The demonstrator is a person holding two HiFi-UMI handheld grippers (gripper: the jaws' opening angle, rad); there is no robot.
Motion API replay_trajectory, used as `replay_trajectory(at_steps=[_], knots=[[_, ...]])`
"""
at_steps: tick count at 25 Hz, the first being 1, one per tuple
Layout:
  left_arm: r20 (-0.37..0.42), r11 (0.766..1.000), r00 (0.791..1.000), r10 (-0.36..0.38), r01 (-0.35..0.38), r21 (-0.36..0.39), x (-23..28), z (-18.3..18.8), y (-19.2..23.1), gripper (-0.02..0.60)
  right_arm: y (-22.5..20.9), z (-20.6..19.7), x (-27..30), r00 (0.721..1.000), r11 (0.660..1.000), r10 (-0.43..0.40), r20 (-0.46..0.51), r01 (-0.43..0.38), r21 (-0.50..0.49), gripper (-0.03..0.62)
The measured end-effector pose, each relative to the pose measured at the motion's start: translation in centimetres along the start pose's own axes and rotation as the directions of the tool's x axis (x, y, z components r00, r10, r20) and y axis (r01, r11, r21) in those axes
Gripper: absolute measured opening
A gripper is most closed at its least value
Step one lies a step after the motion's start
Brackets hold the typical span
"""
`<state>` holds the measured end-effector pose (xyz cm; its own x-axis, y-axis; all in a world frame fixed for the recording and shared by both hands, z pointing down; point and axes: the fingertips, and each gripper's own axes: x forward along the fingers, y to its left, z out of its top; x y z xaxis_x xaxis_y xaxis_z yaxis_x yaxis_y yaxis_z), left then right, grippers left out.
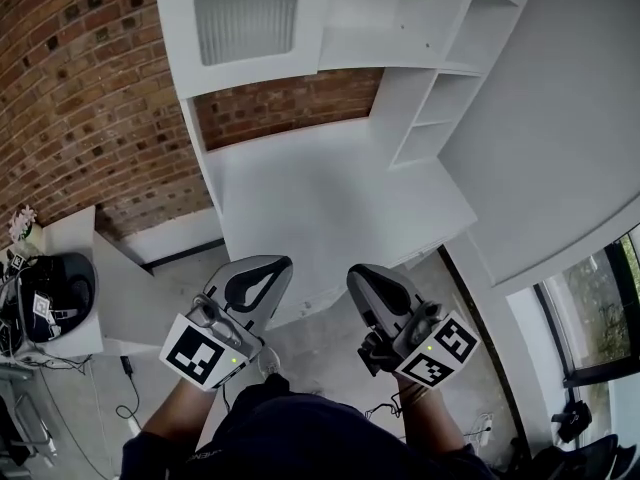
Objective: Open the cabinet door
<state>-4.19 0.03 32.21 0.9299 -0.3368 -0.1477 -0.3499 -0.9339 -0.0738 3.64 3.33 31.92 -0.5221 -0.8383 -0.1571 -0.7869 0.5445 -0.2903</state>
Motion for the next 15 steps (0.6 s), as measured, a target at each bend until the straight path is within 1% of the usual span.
replay_trajectory(at_steps=[3, 7, 11, 15], knots=[[0.0, 1.0, 1.0, -0.008, 0.008, 0.008, 0.2, -0.2, 3.8, 0.005, -0.6, 0.0, 3.7, 1.0, 1.0, -0.002, -0.004, 0.002, -0.01, 0.028], [0.016, 1.0, 1.0, -0.019, 0.019, 0.011, 0.4, 0.0, 7.8, 0.005, -1.4, 0.0, 7.6, 1.0, 1.0, -0.011, -0.004, 0.011, -0.022, 0.028], [0.035, 1.0, 0.999, -0.018, 0.017, 0.009, 0.5, 0.3, 10.6, 0.005, -2.2, 0.2, 10.3, 1.0, 0.999, -0.021, -0.013, 0.02, -0.034, 0.028], [0.046, 1.0, 0.999, 0.004, -0.004, 0.004, 0.3, 0.3, 12.7, 0.005, -3.1, 0.7, 12.1, 1.0, 0.999, -0.017, -0.023, 0.016, -0.04, 0.028]])
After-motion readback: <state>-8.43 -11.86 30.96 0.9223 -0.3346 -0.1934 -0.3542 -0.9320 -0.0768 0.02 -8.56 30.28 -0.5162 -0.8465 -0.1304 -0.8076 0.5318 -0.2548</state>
